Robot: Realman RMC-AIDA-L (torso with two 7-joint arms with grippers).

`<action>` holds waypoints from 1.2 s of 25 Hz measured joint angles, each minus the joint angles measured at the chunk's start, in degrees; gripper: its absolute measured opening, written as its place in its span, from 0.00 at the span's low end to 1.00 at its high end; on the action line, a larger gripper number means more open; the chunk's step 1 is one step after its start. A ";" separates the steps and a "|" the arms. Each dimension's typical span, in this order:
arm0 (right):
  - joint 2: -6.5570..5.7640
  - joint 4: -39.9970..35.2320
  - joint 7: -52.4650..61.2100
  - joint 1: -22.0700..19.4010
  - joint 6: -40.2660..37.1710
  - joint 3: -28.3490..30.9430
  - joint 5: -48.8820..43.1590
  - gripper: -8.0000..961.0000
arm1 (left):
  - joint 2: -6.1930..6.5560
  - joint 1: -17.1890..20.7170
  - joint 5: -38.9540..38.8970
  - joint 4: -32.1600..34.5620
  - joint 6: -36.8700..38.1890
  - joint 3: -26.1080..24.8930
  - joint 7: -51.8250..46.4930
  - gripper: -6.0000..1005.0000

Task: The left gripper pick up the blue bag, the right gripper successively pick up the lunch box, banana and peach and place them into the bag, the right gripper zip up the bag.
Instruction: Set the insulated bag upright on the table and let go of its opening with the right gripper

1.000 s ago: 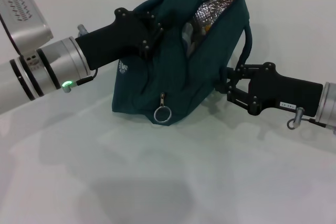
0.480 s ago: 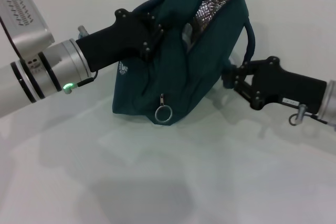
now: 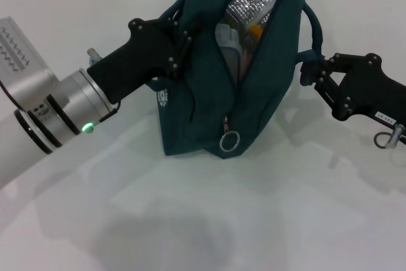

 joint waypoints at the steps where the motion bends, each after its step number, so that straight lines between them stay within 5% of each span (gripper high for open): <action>1: -0.01 -0.04 0.00 -0.08 -0.28 -0.02 0.00 0.08 | 0.01 0.07 0.07 0.09 -0.07 0.12 0.03 0.04; 13: -1.76 -7.89 9.90 0.36 -3.71 -0.08 -7.60 0.08 | -0.31 5.05 1.92 6.02 -0.48 0.49 7.91 0.17; 18: -1.48 -11.45 12.69 -0.38 -3.52 0.43 -11.34 0.08 | -0.34 8.11 2.76 10.01 -0.32 0.17 15.70 0.25; 30: -1.38 -11.15 12.89 -2.28 -3.62 0.55 -11.50 0.08 | -0.34 8.58 2.54 10.01 -0.56 0.04 16.29 0.26</action>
